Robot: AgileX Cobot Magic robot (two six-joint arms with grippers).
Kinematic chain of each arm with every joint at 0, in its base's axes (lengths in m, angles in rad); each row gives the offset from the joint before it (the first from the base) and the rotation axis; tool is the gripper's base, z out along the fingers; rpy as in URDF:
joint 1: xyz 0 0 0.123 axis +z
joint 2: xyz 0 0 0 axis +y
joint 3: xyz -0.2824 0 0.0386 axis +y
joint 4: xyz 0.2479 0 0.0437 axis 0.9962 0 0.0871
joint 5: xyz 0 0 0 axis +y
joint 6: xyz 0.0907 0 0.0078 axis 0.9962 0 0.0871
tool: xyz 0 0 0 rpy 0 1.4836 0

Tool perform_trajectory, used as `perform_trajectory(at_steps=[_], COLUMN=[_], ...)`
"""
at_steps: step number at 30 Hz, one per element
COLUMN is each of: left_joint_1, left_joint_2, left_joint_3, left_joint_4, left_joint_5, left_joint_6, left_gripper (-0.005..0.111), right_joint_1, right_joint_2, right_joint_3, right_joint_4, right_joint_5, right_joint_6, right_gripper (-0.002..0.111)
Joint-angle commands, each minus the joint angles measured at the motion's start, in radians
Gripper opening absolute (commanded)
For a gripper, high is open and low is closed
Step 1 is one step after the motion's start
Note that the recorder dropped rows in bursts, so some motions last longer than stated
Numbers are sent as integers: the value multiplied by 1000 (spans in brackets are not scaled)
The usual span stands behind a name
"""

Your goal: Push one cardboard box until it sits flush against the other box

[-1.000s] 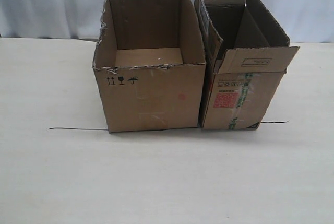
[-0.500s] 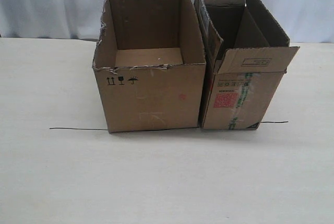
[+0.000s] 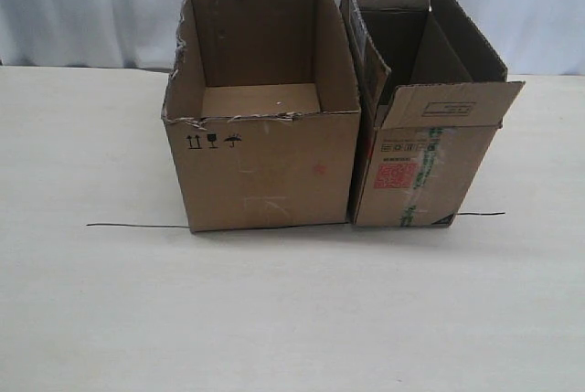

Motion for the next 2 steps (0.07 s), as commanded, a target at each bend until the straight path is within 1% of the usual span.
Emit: perform_trajectory(at_steps=[1,2], left_joint_1=[2,2], left_joint_2=[-3,-3], left_joint_3=[3,3], left_joint_4=[3,3], left_joint_5=[0,0], left_joint_6=[-6,-6], left_gripper=[0,0], right_joint_1=[-2,-2], right_joint_2=[-4,-4], right_joint_3=[5,5], right_joint_4=[-6,-6], right_joint_5=[4,4], right_joint_6=[0,0], right_gripper=[5,5])
